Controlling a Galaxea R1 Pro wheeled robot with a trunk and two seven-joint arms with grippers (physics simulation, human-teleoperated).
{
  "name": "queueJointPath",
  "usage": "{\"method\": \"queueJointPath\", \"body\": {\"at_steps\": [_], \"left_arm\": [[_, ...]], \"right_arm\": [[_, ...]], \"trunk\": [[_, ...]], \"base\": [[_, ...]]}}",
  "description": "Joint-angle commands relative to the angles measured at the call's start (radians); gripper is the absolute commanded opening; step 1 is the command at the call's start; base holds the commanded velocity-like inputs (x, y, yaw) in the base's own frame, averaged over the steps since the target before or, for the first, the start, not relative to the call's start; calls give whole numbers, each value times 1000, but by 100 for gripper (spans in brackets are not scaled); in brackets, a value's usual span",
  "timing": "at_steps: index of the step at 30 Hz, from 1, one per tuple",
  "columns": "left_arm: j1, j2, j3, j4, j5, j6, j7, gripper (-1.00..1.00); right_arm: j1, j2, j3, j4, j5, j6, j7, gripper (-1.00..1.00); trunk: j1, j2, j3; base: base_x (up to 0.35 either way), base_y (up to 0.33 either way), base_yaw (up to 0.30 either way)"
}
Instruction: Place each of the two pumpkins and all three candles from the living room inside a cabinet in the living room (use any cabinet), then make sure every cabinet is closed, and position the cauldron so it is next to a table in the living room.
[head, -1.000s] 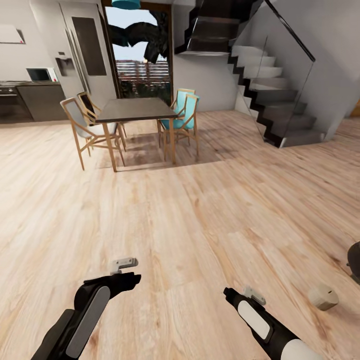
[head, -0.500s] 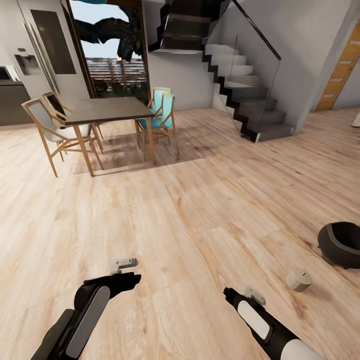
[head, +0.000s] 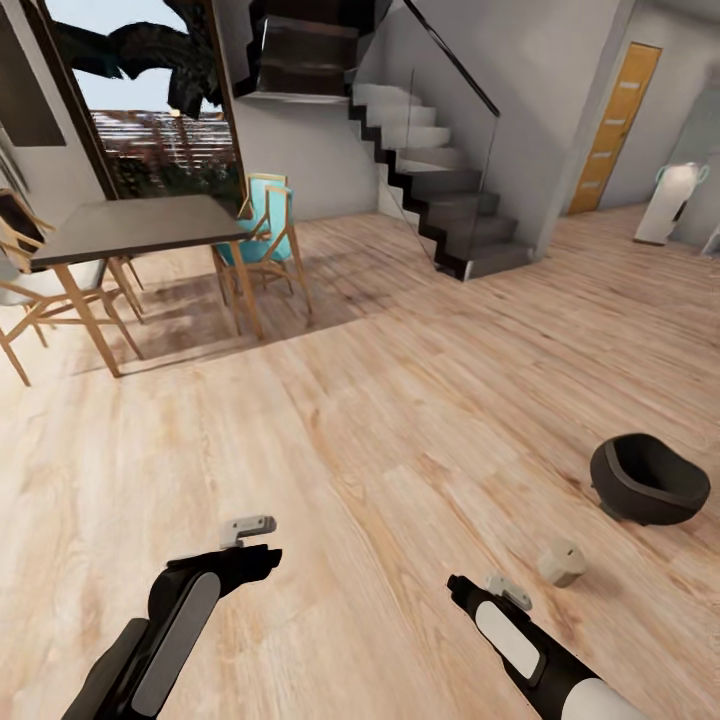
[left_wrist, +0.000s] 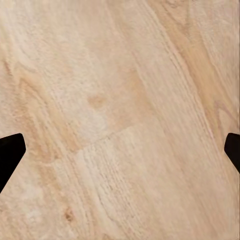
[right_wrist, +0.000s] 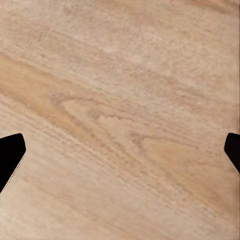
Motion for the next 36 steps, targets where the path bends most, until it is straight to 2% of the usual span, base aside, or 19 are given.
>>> {"method": "queueJointPath", "body": {"at_steps": [1, 26, 36], "left_arm": [[0, 1, -2, -1, 10, 2, 10, 100], [0, 1, 0, 2, 9, 2, 10, 100], [0, 1, 1, 2, 10, 2, 10, 100]], "right_arm": [[-1, -1, 7, -2, -2, 3, -7, 100], [-1, -2, 7, -2, -2, -4, -7, 100], [-1, -2, 7, -2, -2, -4, -7, 100]], "trunk": [[0, 0, -1], [0, 0, -14], [0, 0, -20]], "base": [[317, -163, -267], [306, -176, -267], [306, -44, -267]]}}
